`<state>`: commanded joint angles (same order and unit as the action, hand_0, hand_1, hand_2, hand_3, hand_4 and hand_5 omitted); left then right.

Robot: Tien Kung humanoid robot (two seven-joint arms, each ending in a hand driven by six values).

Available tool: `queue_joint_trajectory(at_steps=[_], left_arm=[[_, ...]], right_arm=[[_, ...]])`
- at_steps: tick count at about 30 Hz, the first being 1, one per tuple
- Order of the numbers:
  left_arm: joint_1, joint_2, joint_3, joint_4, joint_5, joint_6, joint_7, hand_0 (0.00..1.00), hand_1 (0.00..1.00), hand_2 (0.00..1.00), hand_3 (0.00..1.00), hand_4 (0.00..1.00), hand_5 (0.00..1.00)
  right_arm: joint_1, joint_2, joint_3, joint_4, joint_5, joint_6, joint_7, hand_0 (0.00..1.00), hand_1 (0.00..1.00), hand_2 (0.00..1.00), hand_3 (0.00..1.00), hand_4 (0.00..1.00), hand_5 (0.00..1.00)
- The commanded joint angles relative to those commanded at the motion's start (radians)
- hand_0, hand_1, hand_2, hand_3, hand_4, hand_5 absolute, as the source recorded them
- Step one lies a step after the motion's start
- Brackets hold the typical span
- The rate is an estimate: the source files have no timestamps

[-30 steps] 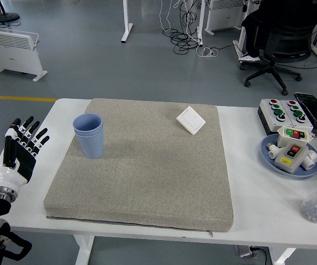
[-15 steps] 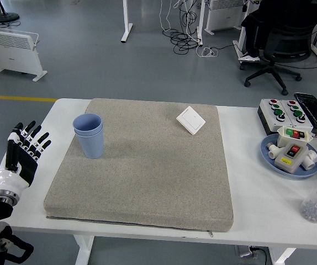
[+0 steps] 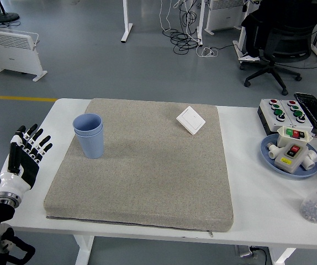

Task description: Push cup pick cup insert cup

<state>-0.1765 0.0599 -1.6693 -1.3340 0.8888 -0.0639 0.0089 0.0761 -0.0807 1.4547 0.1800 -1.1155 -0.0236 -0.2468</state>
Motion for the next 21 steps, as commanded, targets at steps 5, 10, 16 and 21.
queue_joint_trajectory(at_steps=[5,10,16,21], left_arm=[[0.002,-0.001,0.009,0.006,0.002,0.003,-0.001,0.888,0.901,0.986,0.957,0.578,0.998],[0.005,-0.002,0.014,0.010,0.007,0.004,0.000,0.888,0.900,0.985,0.957,0.579,0.998],[0.004,-0.003,0.021,0.015,0.015,0.004,0.002,0.888,0.901,0.986,0.957,0.578,0.998],[0.009,-0.004,0.025,0.018,0.020,0.006,0.002,0.889,0.902,0.987,0.957,0.578,0.998]], right_arm=[[-0.003,0.001,0.001,0.000,-0.003,-0.001,0.000,0.694,0.599,0.615,0.545,0.113,0.431],[-0.006,0.000,0.000,0.000,-0.003,-0.002,-0.001,0.694,0.598,0.615,0.545,0.112,0.430],[-0.009,0.000,-0.002,0.000,-0.005,-0.002,-0.001,0.694,0.598,0.615,0.544,0.111,0.430],[-0.011,0.000,-0.001,0.000,-0.006,-0.002,0.000,0.694,0.597,0.615,0.545,0.111,0.432]])
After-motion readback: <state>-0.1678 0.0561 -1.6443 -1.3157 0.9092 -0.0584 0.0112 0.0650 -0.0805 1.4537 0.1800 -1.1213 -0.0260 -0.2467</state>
